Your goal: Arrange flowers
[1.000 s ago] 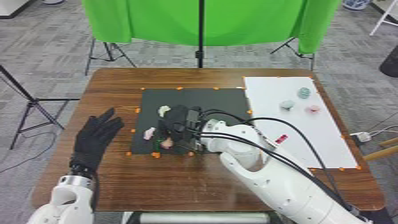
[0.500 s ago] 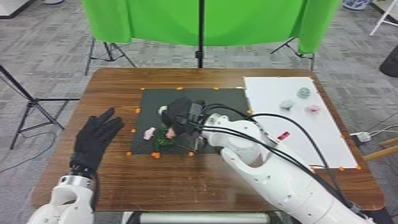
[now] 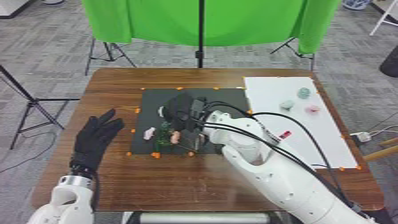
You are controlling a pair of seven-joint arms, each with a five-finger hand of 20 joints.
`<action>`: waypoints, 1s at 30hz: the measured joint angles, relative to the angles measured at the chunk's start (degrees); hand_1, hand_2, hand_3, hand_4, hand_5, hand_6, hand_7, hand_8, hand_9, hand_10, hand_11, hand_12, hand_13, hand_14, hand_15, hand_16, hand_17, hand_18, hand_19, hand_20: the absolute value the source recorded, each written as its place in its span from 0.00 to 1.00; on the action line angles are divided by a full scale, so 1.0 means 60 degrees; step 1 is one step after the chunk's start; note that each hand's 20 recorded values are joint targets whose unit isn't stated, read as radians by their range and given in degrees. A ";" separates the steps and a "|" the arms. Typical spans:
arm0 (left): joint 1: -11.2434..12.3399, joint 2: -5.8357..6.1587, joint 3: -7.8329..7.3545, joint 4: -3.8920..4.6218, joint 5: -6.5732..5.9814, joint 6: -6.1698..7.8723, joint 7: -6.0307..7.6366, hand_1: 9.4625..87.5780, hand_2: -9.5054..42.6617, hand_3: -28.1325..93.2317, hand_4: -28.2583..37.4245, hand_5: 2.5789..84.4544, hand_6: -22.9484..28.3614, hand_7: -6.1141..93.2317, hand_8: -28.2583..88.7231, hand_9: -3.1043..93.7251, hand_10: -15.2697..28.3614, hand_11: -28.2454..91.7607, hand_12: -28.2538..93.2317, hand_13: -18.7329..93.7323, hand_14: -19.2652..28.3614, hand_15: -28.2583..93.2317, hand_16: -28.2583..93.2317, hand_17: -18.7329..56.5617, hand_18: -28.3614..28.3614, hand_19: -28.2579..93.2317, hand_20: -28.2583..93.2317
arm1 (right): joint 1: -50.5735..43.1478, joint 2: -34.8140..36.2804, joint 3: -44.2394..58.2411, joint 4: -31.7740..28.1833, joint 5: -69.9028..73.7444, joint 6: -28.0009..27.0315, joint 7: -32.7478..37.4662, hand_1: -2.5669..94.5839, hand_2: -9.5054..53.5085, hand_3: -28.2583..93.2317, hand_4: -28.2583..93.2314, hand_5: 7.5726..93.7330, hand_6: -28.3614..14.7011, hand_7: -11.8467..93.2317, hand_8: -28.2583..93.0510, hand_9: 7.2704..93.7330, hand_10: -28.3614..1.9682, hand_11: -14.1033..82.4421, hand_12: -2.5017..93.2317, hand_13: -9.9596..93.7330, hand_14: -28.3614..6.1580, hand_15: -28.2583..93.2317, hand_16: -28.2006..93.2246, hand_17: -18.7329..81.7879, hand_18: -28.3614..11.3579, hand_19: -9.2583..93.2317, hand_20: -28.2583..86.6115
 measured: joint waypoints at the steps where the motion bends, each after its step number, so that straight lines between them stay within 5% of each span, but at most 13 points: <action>1: 0.0009 -0.0003 -0.0002 -0.0002 0.0001 0.0000 0.0007 0.12 0.13 0.77 0.03 0.50 0.57 0.11 0.20 0.48 0.68 0.36 0.35 0.47 0.76 0.32 0.28 0.33 0.72 0.24 0.38 | -0.0009 0.0029 0.0067 -0.0110 0.0177 0.0001 0.0178 0.56 0.05 0.68 0.10 0.65 0.75 0.33 0.25 0.84 0.65 0.43 0.37 0.91 0.77 0.76 0.53 0.78 0.43 1.00 0.75; 7: 0.0060 -0.0004 -0.0038 -0.0021 0.0001 0.0006 0.0013 0.12 0.13 0.77 0.03 0.50 0.57 0.11 0.20 0.48 0.68 0.36 0.35 0.47 0.76 0.32 0.28 0.33 0.72 0.25 0.38 | -0.0323 0.0504 0.1178 -0.1470 0.1805 0.0457 0.2076 0.48 0.05 0.71 0.11 0.67 0.73 0.29 0.26 0.81 0.56 0.41 0.30 0.89 0.71 0.75 0.52 0.76 0.42 1.00 0.74; 11: 0.0141 -0.0004 -0.0108 -0.0061 0.0000 0.0012 0.0013 0.12 0.13 0.77 0.03 0.49 0.56 0.11 0.21 0.48 0.68 0.35 0.35 0.47 0.76 0.32 0.28 0.33 0.72 0.25 0.38 | -0.0440 0.0971 0.2359 -0.1694 0.2063 0.0691 0.3317 0.39 0.02 0.73 0.11 0.63 0.71 0.25 0.16 0.77 0.49 0.34 0.27 0.88 0.66 0.74 0.52 0.75 0.38 1.00 0.73; 14: 0.0193 -0.0004 -0.0133 -0.0087 -0.0001 0.0013 0.0012 0.12 0.13 0.77 0.03 0.49 0.56 0.11 0.21 0.48 0.68 0.35 0.35 0.47 0.76 0.32 0.28 0.33 0.72 0.25 0.38 | -0.0420 0.1293 0.3158 -0.1443 0.2001 -0.0058 0.4201 0.35 0.04 0.71 0.12 0.61 0.69 0.23 0.16 0.74 0.45 0.30 0.25 0.88 0.63 0.73 0.51 0.75 0.37 1.00 0.71; 19: 0.0221 -0.0005 -0.0133 -0.0095 0.0003 0.0011 0.0003 0.12 0.13 0.77 0.03 0.49 0.56 0.11 0.21 0.48 0.68 0.35 0.35 0.47 0.76 0.32 0.28 0.33 0.72 0.25 0.38 | -0.0351 0.1350 0.4096 -0.0629 0.1772 -0.2636 0.5239 0.34 0.04 0.69 0.13 0.59 0.69 0.21 0.17 0.74 0.41 0.29 0.25 0.89 0.63 0.72 0.51 0.75 0.37 1.00 0.70; 30: 0.0227 -0.0006 -0.0130 -0.0106 0.0002 0.0009 -0.0032 0.12 0.13 0.77 0.04 0.49 0.55 0.11 0.21 0.48 0.68 0.35 0.35 0.47 0.76 0.32 0.28 0.33 0.72 0.25 0.38 | -0.1131 0.1282 0.4865 0.0203 0.0709 -0.2822 0.5497 0.34 0.01 0.70 0.14 0.56 0.71 0.21 0.17 0.72 0.39 0.29 0.26 0.90 0.63 0.73 0.51 0.76 0.36 1.00 0.71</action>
